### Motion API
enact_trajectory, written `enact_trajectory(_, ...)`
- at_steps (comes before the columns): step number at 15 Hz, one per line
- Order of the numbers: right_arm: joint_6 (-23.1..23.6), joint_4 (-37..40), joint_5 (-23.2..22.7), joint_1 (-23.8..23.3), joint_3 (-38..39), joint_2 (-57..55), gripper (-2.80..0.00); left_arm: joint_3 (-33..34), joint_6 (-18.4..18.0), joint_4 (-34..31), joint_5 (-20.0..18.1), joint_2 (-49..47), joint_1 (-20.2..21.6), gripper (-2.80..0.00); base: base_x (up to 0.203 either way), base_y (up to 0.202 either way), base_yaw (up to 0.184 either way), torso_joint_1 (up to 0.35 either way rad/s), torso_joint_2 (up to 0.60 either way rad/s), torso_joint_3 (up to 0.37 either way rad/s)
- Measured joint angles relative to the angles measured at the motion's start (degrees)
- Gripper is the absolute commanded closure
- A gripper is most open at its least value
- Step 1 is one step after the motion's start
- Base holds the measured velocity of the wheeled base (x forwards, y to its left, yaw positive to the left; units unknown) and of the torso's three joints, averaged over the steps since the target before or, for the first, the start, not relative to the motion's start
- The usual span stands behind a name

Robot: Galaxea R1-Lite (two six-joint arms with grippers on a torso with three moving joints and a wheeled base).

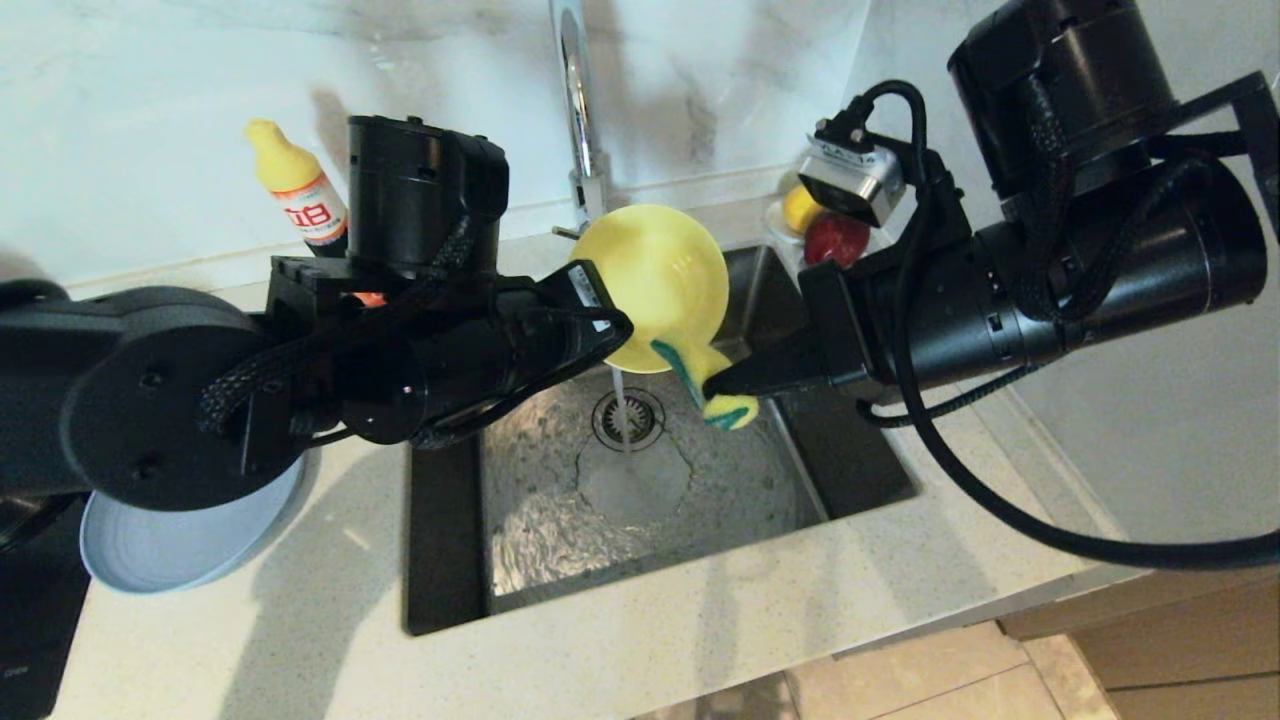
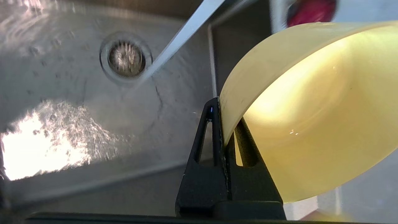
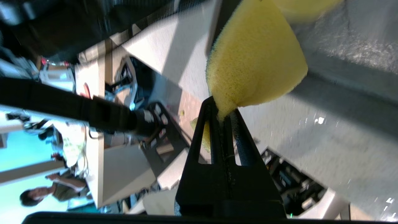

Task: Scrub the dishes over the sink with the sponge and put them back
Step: Wipe the bowl

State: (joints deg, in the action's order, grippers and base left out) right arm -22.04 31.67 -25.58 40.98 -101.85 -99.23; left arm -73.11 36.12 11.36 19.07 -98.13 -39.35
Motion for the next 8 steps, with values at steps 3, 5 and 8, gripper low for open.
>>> enact_trajectory(3, 0.0, 3.7, 1.6, 0.1, -7.2, -2.9, 0.0, 4.5, -3.8, 7.6, 0.1, 1.8, -0.3, 0.0, 0.0, 0.0, 0.0, 0.0, 0.0, 0.0)
enact_trajectory(5, 0.0, 2.4, 4.5, 0.8, -8.7, -4.5, 0.0, 7.9, -6.5, 12.9, 0.1, 2.4, -0.5, 0.0, 0.0, 0.0, 0.0, 0.0, 0.0, 0.0)
enact_trajectory(8, 0.1, 0.4, 7.0, 1.1, -9.1, -6.0, 0.0, 12.3, -11.4, 21.3, 0.1, 2.7, -1.5, 0.0, 0.0, 0.0, 0.0, 0.0, 0.0, 0.0)
